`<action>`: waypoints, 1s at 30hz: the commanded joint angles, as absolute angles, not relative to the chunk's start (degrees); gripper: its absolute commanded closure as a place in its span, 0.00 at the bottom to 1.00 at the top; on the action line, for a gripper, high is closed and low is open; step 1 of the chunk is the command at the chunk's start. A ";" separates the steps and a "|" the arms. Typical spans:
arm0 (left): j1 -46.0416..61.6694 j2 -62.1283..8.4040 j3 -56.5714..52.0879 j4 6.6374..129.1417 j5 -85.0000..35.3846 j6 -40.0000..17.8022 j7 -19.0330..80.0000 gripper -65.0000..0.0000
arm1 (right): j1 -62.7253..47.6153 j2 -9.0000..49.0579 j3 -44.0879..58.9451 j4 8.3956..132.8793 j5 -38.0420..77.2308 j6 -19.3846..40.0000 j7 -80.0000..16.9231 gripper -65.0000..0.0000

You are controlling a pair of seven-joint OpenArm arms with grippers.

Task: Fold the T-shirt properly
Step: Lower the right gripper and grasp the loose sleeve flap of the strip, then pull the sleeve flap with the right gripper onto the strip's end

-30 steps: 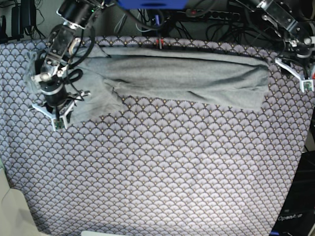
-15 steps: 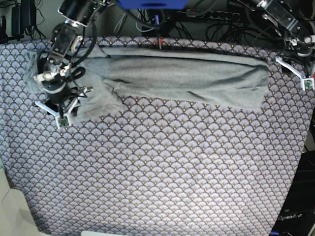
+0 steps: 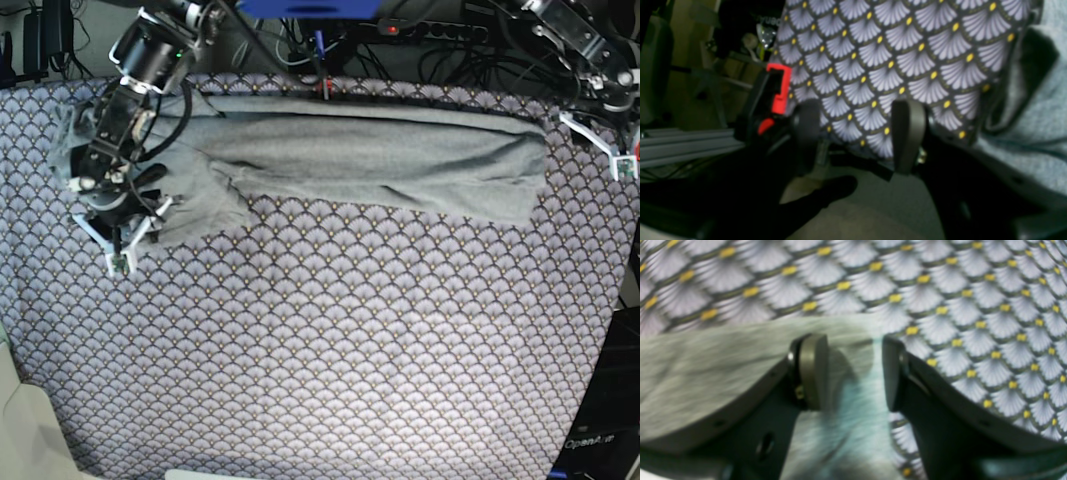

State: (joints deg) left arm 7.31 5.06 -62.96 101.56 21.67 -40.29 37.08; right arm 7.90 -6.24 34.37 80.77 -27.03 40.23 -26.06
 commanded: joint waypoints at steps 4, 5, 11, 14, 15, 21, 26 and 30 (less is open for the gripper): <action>7.16 4.53 -63.08 102.81 21.32 -40.00 35.91 0.48 | 9.27 -4.62 34.86 79.87 -26.42 40.00 -24.92 0.57; 7.16 4.53 -63.08 102.81 21.32 -40.00 35.91 0.48 | 9.36 -4.35 34.86 79.69 -26.42 40.00 -24.92 0.57; 6.90 4.53 -63.08 102.81 21.32 -40.00 35.91 0.48 | 9.36 -4.79 35.12 79.69 -26.42 40.00 -24.92 0.57; 6.81 4.53 -63.08 102.81 21.32 -40.00 35.91 0.48 | 8.57 -5.05 34.95 79.69 -26.33 40.00 -25.27 0.57; 6.81 4.53 -63.08 102.81 21.32 -40.00 35.91 0.48 | 8.40 -5.67 34.86 79.69 -26.33 40.00 -25.27 0.57; 6.90 4.35 -63.08 102.81 21.32 -40.00 35.91 0.48 | 6.46 -8.22 34.77 79.87 -26.33 40.00 -24.92 0.58; 6.81 4.35 -63.08 102.81 21.32 -40.00 35.91 0.48 | 5.85 -9.00 34.24 80.13 -26.33 40.00 -24.84 0.79; 6.73 4.35 -63.08 102.81 21.32 -40.00 35.91 0.48 | 5.85 -9.00 32.57 80.92 -26.33 40.00 -24.84 1.00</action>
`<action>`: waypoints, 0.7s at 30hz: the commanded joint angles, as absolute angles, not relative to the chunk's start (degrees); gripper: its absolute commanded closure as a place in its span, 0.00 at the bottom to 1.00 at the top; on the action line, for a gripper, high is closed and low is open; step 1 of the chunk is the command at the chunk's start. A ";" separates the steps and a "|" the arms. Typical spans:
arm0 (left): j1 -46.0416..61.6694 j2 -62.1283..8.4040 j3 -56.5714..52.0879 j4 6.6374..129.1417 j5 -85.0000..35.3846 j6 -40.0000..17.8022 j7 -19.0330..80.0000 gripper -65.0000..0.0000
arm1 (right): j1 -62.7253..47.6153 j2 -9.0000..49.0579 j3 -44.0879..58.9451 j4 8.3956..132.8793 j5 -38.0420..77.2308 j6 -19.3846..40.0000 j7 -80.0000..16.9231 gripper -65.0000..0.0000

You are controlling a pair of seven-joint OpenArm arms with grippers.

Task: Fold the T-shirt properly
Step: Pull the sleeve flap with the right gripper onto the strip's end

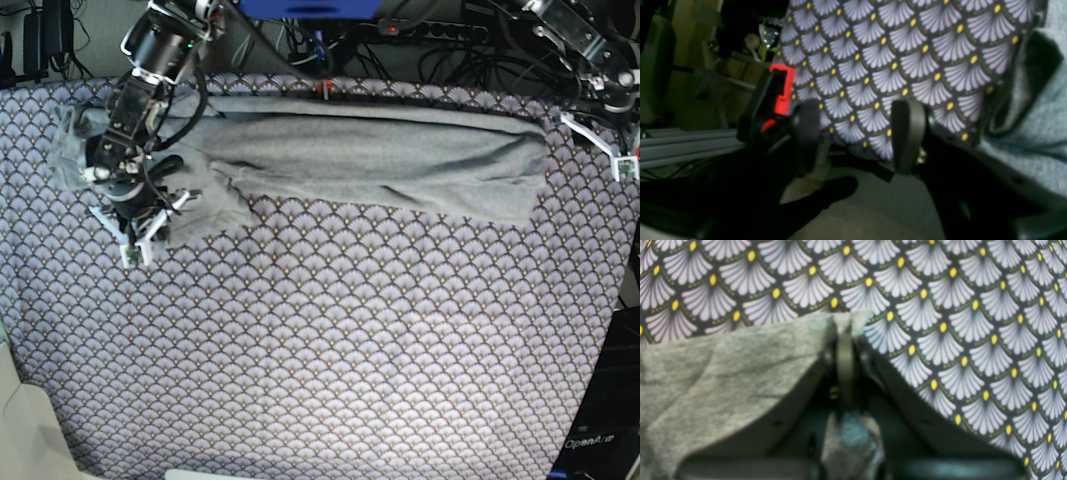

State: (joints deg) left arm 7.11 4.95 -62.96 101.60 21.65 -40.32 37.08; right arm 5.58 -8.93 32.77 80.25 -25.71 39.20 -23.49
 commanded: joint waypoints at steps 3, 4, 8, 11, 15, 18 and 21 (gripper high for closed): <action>6.73 4.35 -63.08 102.81 21.32 -40.00 35.91 0.48 | 4.79 -9.00 32.66 85.32 -26.33 40.00 -24.48 1.00; 6.73 4.35 -63.08 102.81 21.32 -40.00 35.91 0.48 | 4.18 -9.00 32.66 87.43 -26.24 40.00 -23.43 1.00; 6.64 4.35 -63.08 102.81 21.32 -40.00 35.91 0.48 | 0.75 -9.00 32.57 95.43 -26.24 40.00 -19.91 1.00; 6.55 4.35 -62.99 102.81 21.32 -40.00 35.91 0.48 | -2.86 -9.00 30.29 99.56 -24.57 40.00 -19.38 1.00; 6.55 4.18 -62.90 102.81 21.32 -40.00 35.91 0.48 | -10.24 -9.00 27.21 106.07 -18.42 40.00 -19.56 1.00; 6.55 4.09 -62.90 102.81 21.32 -40.00 35.91 0.48 | -14.81 -9.00 26.42 109.23 -16.92 40.00 -19.38 1.00; 6.55 4.09 -62.90 102.81 21.32 -40.00 35.65 0.48 | -18.15 -9.00 26.86 110.02 -14.46 40.00 -16.57 1.00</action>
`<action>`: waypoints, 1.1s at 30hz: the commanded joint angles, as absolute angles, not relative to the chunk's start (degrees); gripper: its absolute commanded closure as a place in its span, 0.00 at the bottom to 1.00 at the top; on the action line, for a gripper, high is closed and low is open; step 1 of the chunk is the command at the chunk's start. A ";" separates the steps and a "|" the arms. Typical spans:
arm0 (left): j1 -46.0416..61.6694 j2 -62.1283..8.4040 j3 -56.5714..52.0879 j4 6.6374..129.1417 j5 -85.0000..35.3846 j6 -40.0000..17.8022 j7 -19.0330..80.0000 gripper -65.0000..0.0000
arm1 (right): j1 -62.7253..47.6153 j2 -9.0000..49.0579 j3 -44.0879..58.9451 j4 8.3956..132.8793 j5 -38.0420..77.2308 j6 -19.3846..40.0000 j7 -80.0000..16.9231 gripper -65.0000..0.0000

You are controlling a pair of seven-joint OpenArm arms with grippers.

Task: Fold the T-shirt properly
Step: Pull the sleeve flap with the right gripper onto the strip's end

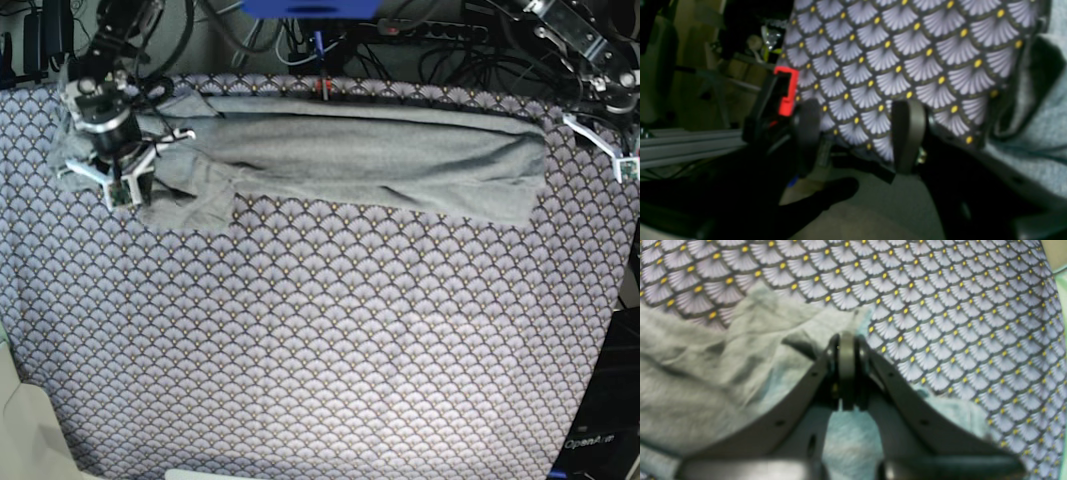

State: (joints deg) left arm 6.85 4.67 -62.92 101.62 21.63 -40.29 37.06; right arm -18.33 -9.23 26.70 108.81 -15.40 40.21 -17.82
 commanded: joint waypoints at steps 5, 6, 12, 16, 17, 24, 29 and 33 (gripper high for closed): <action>6.73 4.00 -62.90 102.81 21.32 -40.00 35.47 0.48 | -23.69 -9.00 26.95 110.20 -13.76 40.00 -10.68 1.00; 6.73 4.00 -62.90 102.81 21.32 -40.00 35.47 0.48 | -24.92 -9.00 26.95 110.20 -13.76 40.00 -9.19 1.00; 6.99 4.00 -62.90 102.81 21.32 -40.00 35.38 0.48 | -31.34 -7.60 27.74 109.93 -11.74 40.00 -1.19 1.00; 7.08 3.91 -62.90 102.81 21.32 -40.00 35.38 0.48 | -32.75 -6.37 31.78 109.76 -9.01 40.00 1.27 1.00; 7.08 3.91 -62.90 102.81 21.32 -40.00 35.38 0.48 | -32.75 -6.11 32.31 109.32 -8.92 40.00 1.45 1.00; 7.08 3.91 -62.90 102.81 21.32 -40.00 35.38 0.48 | -32.92 -5.23 34.77 107.12 -8.92 40.00 1.63 1.00; 7.08 2.68 -62.99 102.55 21.32 -40.00 35.47 0.48 | -35.74 -3.56 35.03 105.45 -7.34 40.00 4.79 1.00; 7.16 2.51 -62.99 102.37 21.32 -40.00 35.47 0.48 | -38.11 -2.51 35.03 101.93 -6.37 40.00 10.77 1.00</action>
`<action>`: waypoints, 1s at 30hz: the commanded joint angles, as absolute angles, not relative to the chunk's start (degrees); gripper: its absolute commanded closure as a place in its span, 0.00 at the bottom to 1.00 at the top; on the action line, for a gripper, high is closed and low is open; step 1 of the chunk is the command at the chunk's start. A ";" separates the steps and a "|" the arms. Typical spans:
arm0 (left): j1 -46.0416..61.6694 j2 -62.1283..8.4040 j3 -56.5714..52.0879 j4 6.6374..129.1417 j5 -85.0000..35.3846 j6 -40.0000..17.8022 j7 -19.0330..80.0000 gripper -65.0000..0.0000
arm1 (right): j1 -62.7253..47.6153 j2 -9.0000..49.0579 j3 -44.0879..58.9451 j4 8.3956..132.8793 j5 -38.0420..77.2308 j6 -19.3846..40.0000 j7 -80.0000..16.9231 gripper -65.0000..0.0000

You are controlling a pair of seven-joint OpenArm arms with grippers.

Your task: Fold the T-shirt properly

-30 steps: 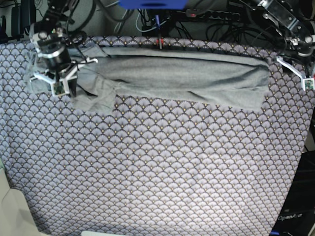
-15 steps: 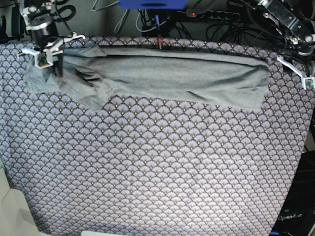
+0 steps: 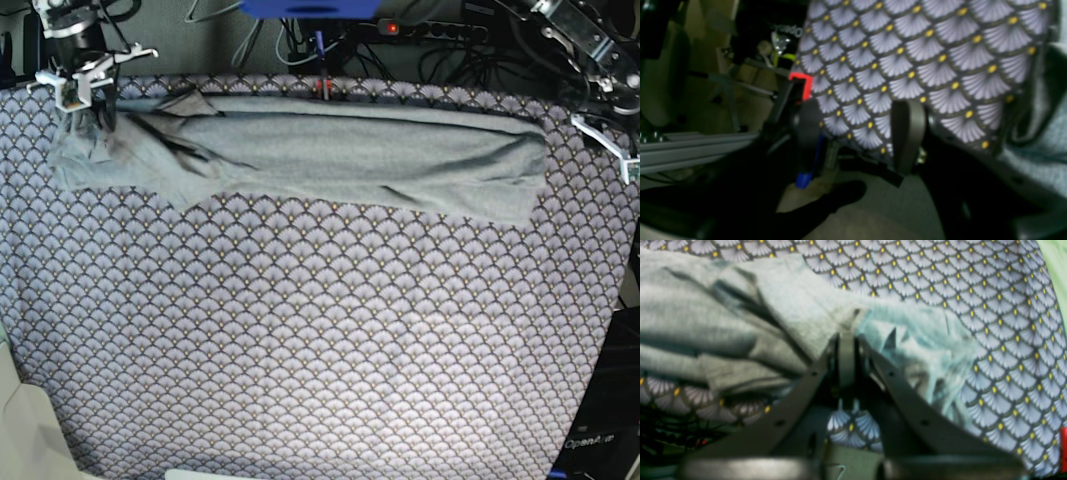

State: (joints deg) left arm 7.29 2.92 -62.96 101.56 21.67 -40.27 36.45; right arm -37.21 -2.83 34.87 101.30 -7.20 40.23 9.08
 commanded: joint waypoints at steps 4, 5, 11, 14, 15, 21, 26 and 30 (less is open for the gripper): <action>7.16 2.51 -62.99 102.73 21.32 -40.00 35.47 0.48 | -38.11 -2.33 36.09 99.21 -6.46 40.00 12.35 1.00; 7.16 2.51 -62.99 102.73 21.32 -40.00 35.47 0.48 | -38.11 -2.07 36.79 98.86 -6.37 40.00 12.44 1.00; 7.16 2.51 -62.99 102.73 21.32 -40.00 35.47 0.48 | -36.09 -0.92 37.41 96.57 -6.37 40.00 12.44 1.00; 7.16 1.80 -62.99 102.73 21.32 -40.00 35.47 0.48 | -34.07 -0.84 39.25 95.43 -6.46 40.00 12.35 1.00; 7.16 1.45 -62.99 102.64 21.32 -40.00 35.47 0.48 | -33.45 -0.84 39.78 95.34 -6.46 40.00 12.09 1.00; 7.08 -0.04 -62.99 102.20 21.32 -40.00 35.65 0.48 | -31.08 0.22 41.63 95.16 -6.46 40.00 11.91 1.00; 7.08 -0.04 -62.99 102.20 21.32 -40.00 35.47 0.48 | -27.91 0.04 43.21 94.46 -6.55 40.00 6.64 1.00; 6.99 -0.04 -62.73 102.20 21.32 -40.00 35.47 0.48 | -26.59 0.66 42.95 94.55 -6.55 40.00 0.92 1.00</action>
State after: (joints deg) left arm 7.29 0.80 -62.67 101.34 21.67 -40.34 36.64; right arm -26.52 -0.19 42.59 93.60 -7.49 40.40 -0.36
